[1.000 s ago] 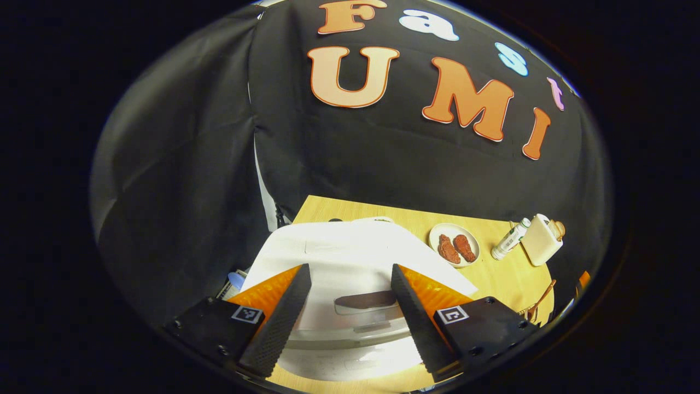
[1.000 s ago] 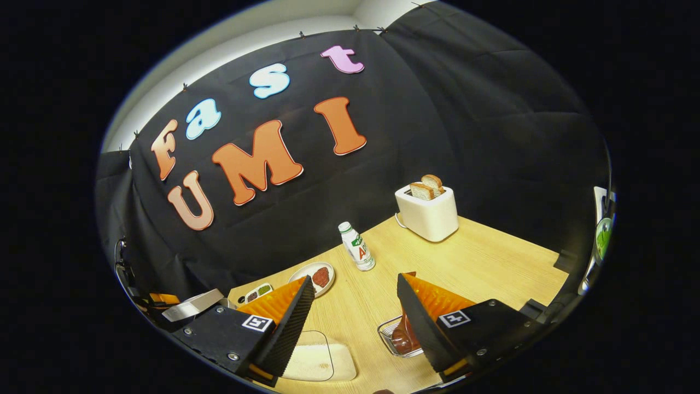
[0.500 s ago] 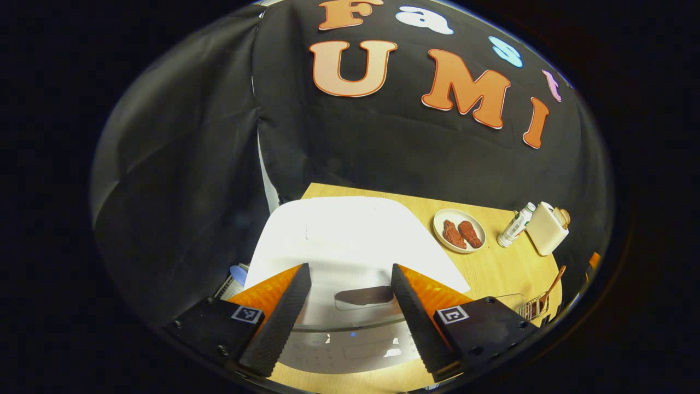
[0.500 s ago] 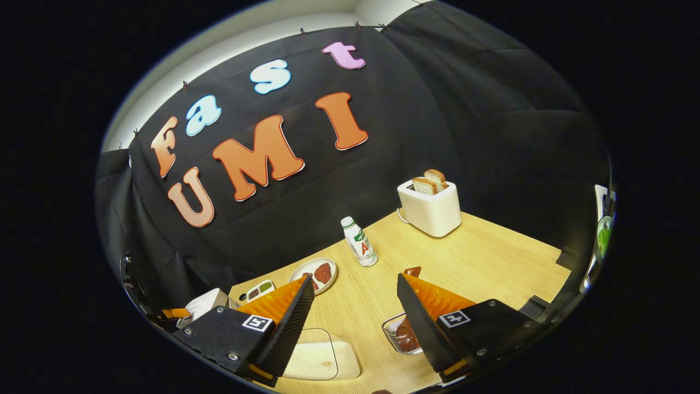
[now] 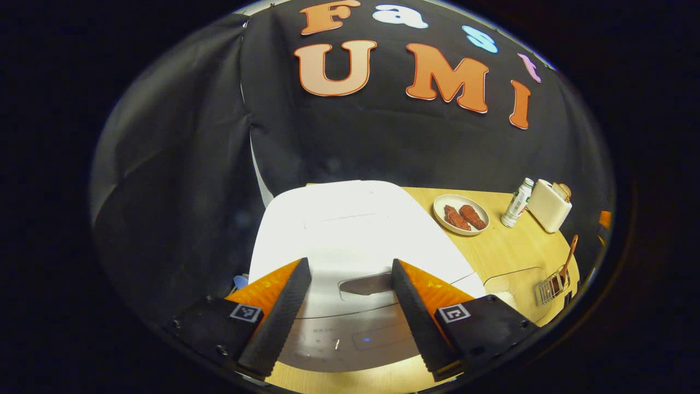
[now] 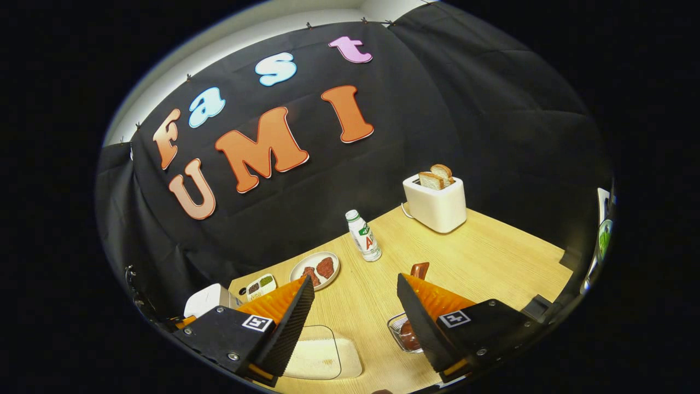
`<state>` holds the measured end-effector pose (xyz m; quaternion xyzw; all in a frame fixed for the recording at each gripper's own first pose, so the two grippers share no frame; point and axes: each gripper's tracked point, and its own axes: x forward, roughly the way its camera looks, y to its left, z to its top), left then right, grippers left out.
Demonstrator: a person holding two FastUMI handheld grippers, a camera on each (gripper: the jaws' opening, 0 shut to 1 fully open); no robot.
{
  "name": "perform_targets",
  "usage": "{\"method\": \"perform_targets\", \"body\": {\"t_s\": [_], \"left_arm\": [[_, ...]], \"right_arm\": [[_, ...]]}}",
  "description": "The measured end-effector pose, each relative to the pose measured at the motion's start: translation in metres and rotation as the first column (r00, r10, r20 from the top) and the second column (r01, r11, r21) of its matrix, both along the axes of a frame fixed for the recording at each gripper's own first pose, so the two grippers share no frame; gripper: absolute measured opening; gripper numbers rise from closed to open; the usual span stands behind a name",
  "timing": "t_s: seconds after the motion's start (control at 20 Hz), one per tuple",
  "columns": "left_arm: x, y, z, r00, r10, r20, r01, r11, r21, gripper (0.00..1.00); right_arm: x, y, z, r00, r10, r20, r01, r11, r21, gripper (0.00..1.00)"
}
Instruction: Close the left gripper, press the button to open the rice cooker; take a wooden spoon from the chopstick holder with the right hand, scoop a spoonful of rice and pour it into the rice cooker, then put the wooden spoon back into the chopstick holder.
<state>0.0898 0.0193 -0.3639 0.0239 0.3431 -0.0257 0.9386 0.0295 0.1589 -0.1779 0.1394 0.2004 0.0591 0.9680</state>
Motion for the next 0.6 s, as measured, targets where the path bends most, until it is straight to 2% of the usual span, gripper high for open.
{"method": "perform_targets", "body": {"t_s": [0.15, 0.35, 0.6], "left_arm": [[-0.003, 0.004, 0.008, 1.0, -0.002, -0.015, 0.002, 1.0, -0.011, 1.0], [-0.003, 0.004, 0.015, 0.998, 0.052, -0.029, -0.054, 0.995, -0.088, 0.99], [0.018, 0.012, 0.077, 0.99, 0.089, 0.108, -0.074, 0.989, -0.132, 0.98]], "right_arm": [[-0.002, 0.003, 0.002, 1.0, 0.008, 0.008, -0.008, 1.0, -0.009, 0.95], [-0.004, 0.002, 0.007, 1.0, 0.008, 0.008, -0.008, 1.0, 0.001, 0.95], [-0.001, -0.002, 0.027, 0.999, 0.007, 0.049, -0.005, 0.999, -0.039, 0.95]]}}
